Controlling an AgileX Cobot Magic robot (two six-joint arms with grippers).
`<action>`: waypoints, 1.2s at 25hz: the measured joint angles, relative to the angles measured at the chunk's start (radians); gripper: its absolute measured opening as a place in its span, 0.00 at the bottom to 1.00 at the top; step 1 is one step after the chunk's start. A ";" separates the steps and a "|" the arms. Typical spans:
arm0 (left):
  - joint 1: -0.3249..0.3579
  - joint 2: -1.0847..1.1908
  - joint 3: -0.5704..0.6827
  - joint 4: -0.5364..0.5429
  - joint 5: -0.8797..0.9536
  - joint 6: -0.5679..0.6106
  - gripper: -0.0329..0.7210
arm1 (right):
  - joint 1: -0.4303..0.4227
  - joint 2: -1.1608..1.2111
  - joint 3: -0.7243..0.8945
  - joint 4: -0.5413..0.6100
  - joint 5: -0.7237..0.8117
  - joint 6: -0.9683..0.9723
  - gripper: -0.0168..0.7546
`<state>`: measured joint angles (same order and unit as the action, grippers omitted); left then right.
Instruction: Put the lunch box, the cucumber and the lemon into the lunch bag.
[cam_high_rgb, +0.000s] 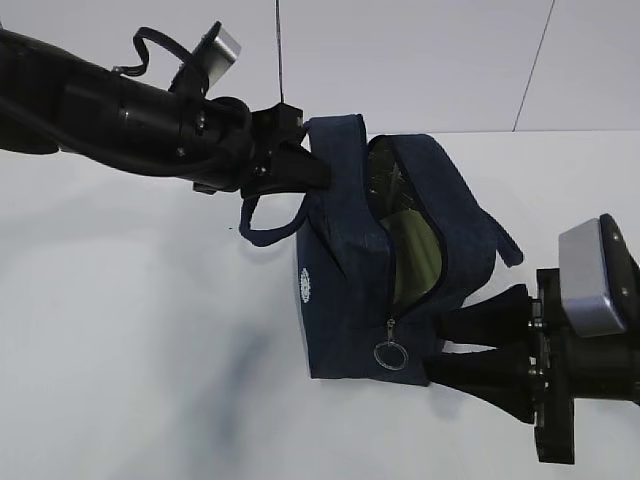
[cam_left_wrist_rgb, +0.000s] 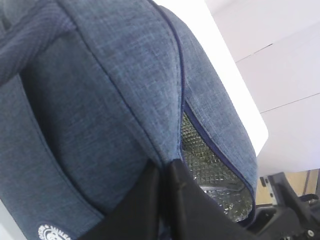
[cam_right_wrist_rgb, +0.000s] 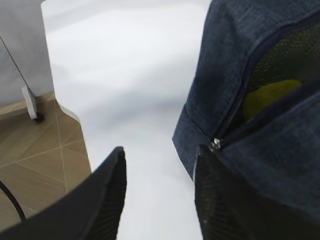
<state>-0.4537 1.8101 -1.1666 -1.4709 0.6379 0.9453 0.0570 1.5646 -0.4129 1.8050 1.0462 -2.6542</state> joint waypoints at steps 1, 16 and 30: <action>0.000 0.000 0.000 0.000 0.000 0.000 0.05 | 0.000 0.000 0.000 0.000 -0.015 0.000 0.47; 0.000 0.000 0.000 0.000 -0.006 0.000 0.05 | 0.000 0.145 -0.030 0.002 -0.059 -0.127 0.47; 0.000 0.000 0.000 0.000 -0.005 0.000 0.06 | 0.000 0.231 -0.062 0.007 -0.049 -0.188 0.47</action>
<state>-0.4537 1.8101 -1.1666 -1.4709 0.6332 0.9453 0.0570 1.7955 -0.4749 1.8120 0.9974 -2.8420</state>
